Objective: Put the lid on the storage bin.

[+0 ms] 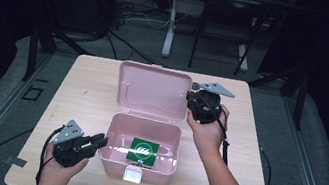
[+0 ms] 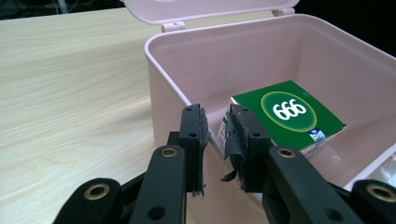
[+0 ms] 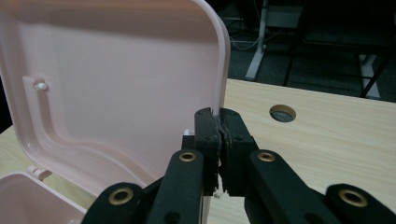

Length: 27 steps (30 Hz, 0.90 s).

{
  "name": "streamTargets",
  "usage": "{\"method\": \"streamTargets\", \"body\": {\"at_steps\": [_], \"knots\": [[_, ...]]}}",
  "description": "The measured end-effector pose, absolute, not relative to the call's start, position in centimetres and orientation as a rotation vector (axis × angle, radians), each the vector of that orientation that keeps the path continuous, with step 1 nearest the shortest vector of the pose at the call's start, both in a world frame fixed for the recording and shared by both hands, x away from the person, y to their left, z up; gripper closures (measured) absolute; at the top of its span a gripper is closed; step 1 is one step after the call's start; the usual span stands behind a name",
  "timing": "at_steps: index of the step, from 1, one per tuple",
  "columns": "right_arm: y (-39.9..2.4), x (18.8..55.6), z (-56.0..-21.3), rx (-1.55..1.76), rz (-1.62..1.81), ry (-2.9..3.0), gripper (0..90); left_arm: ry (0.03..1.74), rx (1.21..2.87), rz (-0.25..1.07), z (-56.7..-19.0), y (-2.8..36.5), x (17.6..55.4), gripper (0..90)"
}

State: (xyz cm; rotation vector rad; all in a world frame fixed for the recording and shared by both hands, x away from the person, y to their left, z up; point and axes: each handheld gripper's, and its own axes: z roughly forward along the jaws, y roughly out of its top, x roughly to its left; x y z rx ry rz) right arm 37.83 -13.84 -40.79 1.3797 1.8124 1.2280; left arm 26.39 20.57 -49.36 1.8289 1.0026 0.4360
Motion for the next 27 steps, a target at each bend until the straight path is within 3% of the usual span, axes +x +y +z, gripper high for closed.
{"method": "streamTargets", "body": {"at_steps": [27], "knots": [[-13.3, 33.1, -41.5, 1.226, 1.272, 1.742, 87.7, 1.011, 1.818, 0.422, -49.4, 20.7, 25.8, 74.8]]}}
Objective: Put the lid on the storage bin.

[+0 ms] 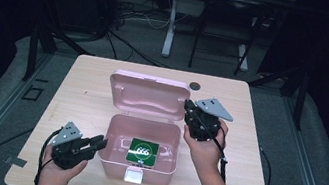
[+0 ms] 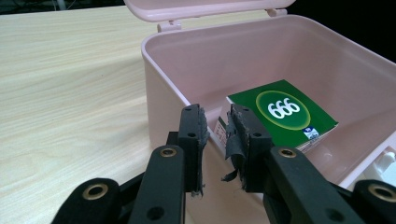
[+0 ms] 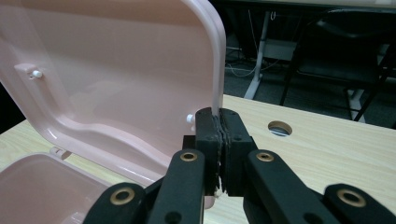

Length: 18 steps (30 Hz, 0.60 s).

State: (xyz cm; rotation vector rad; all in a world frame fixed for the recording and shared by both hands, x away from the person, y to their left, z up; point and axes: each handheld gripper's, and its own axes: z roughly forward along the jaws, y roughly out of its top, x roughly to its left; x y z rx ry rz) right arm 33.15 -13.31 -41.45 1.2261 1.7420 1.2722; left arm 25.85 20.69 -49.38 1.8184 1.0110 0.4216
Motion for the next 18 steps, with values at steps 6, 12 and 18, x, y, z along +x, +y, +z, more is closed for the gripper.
{"method": "streamTargets", "body": {"at_steps": [6, 12, 18], "knots": [[-13.5, 32.3, -41.7, 1.248, 1.311, 1.725, 86.8, 1.013, 1.822, 0.413, -49.4, 20.8, 25.7, 74.6], [-13.4, 31.8, -41.7, 1.26, 1.32, 1.714, 86.3, 1.005, 1.818, 0.414, -49.4, 20.8, 25.7, 74.4], [-13.7, 31.4, -42.1, 1.273, 1.36, 1.702, 85.8, 1.01, 1.818, 0.403, -49.4, 20.8, 25.6, 73.6]]}}
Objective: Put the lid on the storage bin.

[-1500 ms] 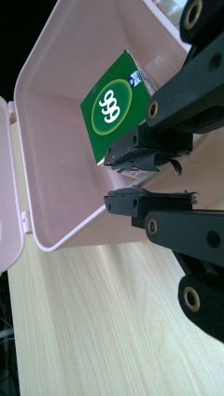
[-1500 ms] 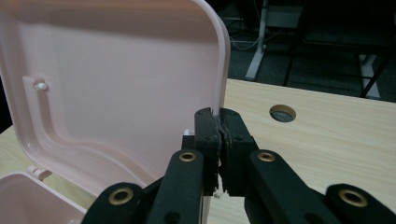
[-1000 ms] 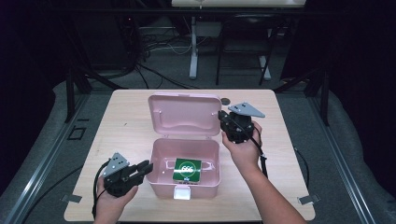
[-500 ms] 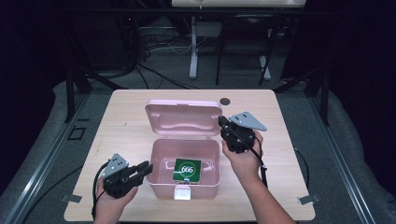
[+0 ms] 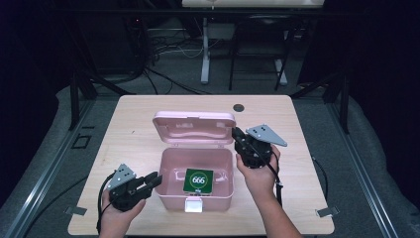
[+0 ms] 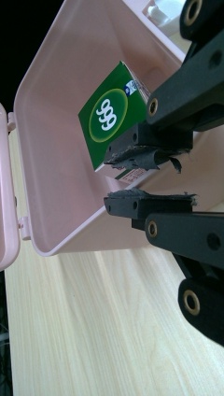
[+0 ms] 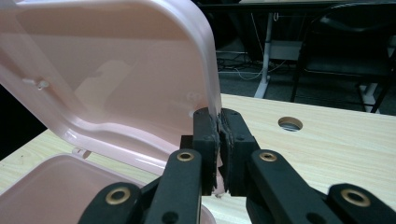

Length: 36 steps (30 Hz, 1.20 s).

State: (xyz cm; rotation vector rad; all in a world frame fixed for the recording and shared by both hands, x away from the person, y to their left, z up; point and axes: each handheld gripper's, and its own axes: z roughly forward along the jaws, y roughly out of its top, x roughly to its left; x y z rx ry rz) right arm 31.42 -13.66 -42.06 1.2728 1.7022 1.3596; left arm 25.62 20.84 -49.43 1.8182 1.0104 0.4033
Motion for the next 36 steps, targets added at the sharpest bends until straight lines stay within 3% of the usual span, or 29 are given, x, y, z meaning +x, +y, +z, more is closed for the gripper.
{"method": "streamTargets", "body": {"at_steps": [14, 21, 36], "knots": [[-13.8, 30.8, -42.2, 1.268, 1.374, 1.705, 85.3, 1.019, 1.759, 0.452, -47.3, 21.6, 27.3, 62.5], [-13.8, 30.7, -42.2, 1.274, 1.384, 1.709, 84.8, 0.973, 1.761, 0.499, -44.3, 21.0, 29.5, 63.6], [-13.9, 30.7, -42.3, 1.277, 1.4, 1.705, 84.3, 0.965, 1.729, 0.598, -41.6, 20.3, 32.2, 72.3]]}}
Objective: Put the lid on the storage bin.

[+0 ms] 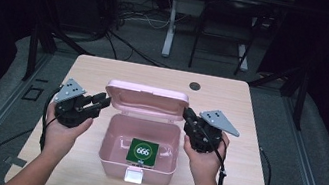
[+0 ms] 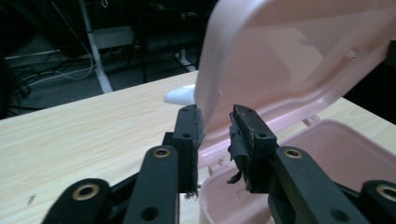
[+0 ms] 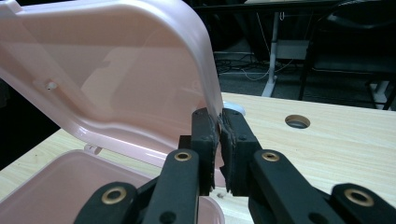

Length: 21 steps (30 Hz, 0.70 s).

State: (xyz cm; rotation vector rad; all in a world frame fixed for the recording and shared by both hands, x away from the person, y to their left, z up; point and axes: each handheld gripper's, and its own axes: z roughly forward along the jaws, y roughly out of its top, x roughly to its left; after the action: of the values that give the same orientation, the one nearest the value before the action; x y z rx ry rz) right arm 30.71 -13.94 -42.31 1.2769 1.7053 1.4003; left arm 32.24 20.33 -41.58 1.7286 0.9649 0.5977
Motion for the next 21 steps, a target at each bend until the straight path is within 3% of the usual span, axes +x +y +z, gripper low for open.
{"method": "streamTargets", "body": {"at_steps": [21], "knots": [[-14.4, 30.4, -42.0, 1.261, 1.427, 1.698, 83.8, 0.978, 1.691, 0.669, -40.4, 19.4, 32.7, 86.0]]}}
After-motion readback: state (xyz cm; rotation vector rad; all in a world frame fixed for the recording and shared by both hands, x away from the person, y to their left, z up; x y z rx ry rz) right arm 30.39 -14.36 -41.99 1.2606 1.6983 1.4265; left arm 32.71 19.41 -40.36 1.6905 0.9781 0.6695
